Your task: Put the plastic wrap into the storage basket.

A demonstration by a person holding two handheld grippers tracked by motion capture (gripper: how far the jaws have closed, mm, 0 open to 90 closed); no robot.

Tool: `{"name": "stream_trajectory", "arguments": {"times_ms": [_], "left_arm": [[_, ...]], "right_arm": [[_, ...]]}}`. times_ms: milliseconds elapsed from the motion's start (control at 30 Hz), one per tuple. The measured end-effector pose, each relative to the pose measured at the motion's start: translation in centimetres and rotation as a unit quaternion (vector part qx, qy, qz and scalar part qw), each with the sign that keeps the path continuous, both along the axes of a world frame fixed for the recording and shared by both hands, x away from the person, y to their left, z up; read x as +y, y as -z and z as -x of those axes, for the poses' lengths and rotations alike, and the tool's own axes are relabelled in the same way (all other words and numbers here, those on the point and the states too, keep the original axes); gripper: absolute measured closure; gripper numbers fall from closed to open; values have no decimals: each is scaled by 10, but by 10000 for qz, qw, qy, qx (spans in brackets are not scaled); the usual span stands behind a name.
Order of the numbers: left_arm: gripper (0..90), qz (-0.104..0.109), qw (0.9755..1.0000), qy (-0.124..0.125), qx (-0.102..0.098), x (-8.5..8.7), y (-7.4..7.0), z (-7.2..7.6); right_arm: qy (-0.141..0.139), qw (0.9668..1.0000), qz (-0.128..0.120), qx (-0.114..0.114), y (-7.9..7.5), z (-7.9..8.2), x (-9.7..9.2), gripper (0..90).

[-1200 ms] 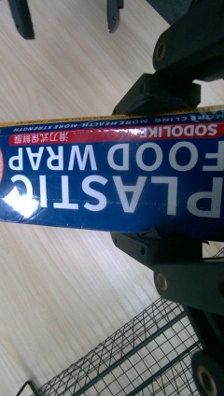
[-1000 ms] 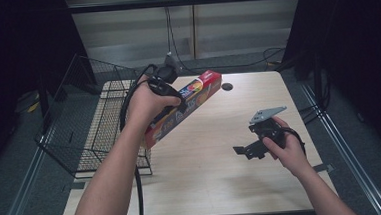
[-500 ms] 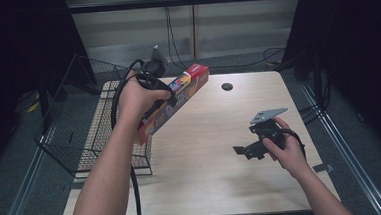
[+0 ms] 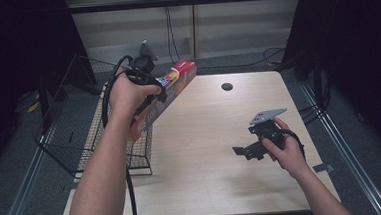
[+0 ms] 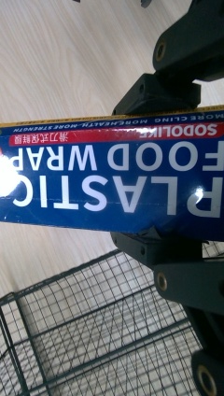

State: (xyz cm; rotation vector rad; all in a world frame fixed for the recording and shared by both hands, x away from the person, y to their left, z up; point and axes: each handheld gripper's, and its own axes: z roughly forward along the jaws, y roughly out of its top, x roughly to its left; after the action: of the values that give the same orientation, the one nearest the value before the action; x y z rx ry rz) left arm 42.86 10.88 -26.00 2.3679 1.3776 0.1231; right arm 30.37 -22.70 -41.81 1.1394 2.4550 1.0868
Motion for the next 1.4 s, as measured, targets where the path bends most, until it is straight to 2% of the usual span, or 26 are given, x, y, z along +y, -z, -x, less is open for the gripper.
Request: {"name": "stream_trajectory", "arguments": {"times_ms": [100, 200, 267, 333, 367, 400, 433, 500, 533, 633, 867, 1000, 1033, 1167, 1400], "left_arm": [[444, 17, 10000, -82, 13, 2, -1, -1], [444, -52, 10000, -56, 42, 5, -3, -2], [444, -17, 9998, -179, -4, 6, -3, -1], [444, -59, 9999, -152, 31, 10, -5, -2], [444, -24, 9997, -239, 18, 10, -5, -2], [444, -67, 9998, -186, 37, 12, -5, -3], [444, -79, 9997, -244, 43, 13, -6, -3], [444, -71, 9996, -258, 37, 16, -7, -3], [444, 7, 9993, -373, 11, 16, -7, -2], [444, -88, 9993, -364, -5, 21, -9, -3], [444, -47, 9984, -568, -15, 29, -11, -3], [444, -66, 9983, -573, -59, 36, -13, -3], [444, -10, 9980, -634, -68, 37, -13, -2], [443, -37, 9976, -693, -29, 43, -15, -2], [444, -76, 9963, -847, -100, 55, -20, -2]], "right_arm": [[23, 10000, 61, 0, 1, 0, 0, 19], [19, 10000, 52, -2, 1, 0, 0, 19], [13, 10000, 44, 1, 1, 0, 0, 19], [20, 10000, 28, -3, 1, 0, 0, 18], [13, 10000, 27, 1, 1, 0, 0, 19], [-5, 10000, 0, -1, 2, 0, 0, 19], [-13, 10000, 8, 8, 2, 0, -1, 19], [0, 10000, 14, 3, 2, 0, -1, 19], [7, 10000, 18, 0, 2, 0, -1, 19], [11, 10000, 16, 20, 2, 0, 0, 19], [13, 10000, -14, 58, 5, -1, 0, 19], [46, 10000, -25, 52, 7, -2, 0, 19], [64, 10000, -22, 38, 7, -2, 0, 19], [64, 10000, 7, 21, 8, -1, 1, 19], [50, 10000, 10, -13, 7, -1, -1, 21]]}}
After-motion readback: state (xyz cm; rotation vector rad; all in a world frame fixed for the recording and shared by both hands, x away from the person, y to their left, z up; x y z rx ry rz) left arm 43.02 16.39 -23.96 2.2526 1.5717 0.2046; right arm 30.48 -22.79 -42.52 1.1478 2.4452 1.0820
